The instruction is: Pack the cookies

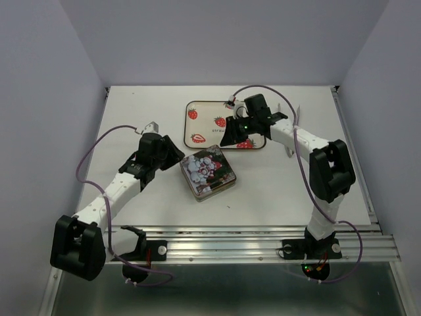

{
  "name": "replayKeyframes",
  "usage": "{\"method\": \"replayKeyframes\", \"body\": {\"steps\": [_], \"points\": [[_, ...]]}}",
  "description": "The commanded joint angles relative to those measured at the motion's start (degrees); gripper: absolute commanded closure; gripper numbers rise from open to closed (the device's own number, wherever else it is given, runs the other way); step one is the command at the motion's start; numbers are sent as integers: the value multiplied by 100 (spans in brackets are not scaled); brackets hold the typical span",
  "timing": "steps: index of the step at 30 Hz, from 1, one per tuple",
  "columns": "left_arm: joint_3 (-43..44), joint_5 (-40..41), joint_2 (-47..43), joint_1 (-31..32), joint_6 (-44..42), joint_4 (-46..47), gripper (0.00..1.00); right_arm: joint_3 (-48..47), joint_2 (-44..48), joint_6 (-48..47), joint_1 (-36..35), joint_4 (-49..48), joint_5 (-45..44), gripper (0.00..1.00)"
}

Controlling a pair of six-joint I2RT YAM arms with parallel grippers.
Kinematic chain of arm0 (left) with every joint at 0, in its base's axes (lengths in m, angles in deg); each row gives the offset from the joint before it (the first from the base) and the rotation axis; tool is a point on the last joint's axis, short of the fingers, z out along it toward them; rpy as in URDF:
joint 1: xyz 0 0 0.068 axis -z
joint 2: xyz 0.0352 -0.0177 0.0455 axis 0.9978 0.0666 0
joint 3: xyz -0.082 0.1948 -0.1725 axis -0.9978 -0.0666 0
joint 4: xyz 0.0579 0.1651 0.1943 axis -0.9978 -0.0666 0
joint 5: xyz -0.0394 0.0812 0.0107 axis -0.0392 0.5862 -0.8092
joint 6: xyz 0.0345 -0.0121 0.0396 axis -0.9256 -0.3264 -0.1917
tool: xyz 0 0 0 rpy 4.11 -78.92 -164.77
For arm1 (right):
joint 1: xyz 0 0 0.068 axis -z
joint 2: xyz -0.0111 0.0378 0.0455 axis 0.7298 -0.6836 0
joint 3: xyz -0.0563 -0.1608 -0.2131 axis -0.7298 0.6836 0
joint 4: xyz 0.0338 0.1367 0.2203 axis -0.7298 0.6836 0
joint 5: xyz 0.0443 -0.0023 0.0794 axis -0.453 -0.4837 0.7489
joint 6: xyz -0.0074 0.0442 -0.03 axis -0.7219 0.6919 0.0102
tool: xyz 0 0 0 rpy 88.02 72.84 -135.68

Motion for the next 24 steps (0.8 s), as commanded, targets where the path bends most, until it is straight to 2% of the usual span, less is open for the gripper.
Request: {"method": "replayKeyframes", "body": {"steps": [1,2,6,11,14,19,24], "points": [[421,-105,122,38,-385,455,51,-494,123,-246,-307,-38,-324,78],[483,-315,341,47,-438,664,58,-617,35,-211,-359,-38,-315,81],[553,-702,975,82,-508,904,72,-680,-422,26,-360,-91,-394,87],[387,-739,1661,91,-517,878,78,-434,-1133,316,-360,-100,-947,92],[133,-791,1915,91,-412,816,80,-232,-1319,422,-360,-82,-870,94],[0,-835,1899,91,-403,658,84,-231,-1198,361,-360,-38,-957,95],[26,-810,1399,91,-491,352,83,-503,-951,185,-360,-20,-721,92]]}}
